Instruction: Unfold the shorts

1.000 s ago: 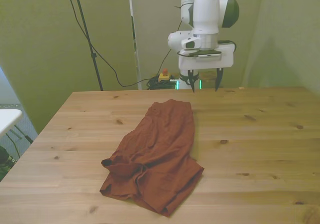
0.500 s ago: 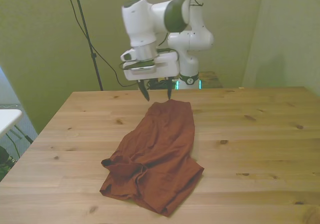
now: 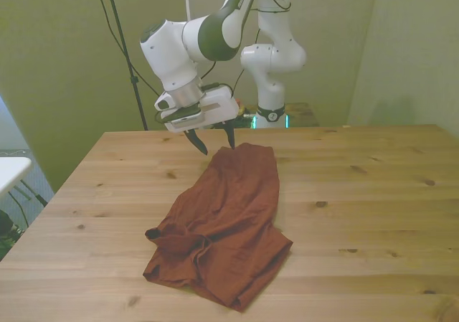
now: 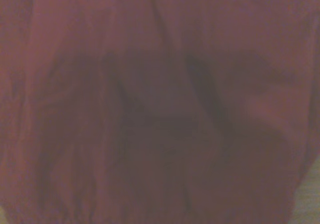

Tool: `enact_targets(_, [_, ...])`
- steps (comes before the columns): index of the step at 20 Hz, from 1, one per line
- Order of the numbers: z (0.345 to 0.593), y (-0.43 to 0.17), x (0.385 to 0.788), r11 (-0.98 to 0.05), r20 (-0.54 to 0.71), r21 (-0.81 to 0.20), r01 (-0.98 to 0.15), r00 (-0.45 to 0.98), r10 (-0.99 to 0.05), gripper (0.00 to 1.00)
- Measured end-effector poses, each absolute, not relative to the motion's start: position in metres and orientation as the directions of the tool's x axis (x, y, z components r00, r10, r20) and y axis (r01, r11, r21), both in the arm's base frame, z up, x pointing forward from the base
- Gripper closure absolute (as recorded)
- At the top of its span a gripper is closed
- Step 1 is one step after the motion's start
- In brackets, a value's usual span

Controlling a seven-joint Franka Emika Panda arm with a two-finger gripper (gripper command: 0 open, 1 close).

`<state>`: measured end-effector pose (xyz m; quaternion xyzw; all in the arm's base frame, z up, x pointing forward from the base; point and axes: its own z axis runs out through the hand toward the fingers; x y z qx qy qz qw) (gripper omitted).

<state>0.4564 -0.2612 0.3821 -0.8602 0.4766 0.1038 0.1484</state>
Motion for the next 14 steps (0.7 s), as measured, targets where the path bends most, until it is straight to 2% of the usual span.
enact_targets(5, [0.371, -0.252, 0.454, -0.520, -0.347, -0.182, -0.835, 0.549, -0.760, 0.00])
enact_targets(6, [0.370, -0.251, 0.454, -0.523, -0.348, -0.183, -0.832, 0.553, -0.757, 1.00])
enact_targets(14, [0.364, -0.245, 0.452, -0.543, -0.362, -0.225, -0.809, 0.587, -0.725, 1.00])
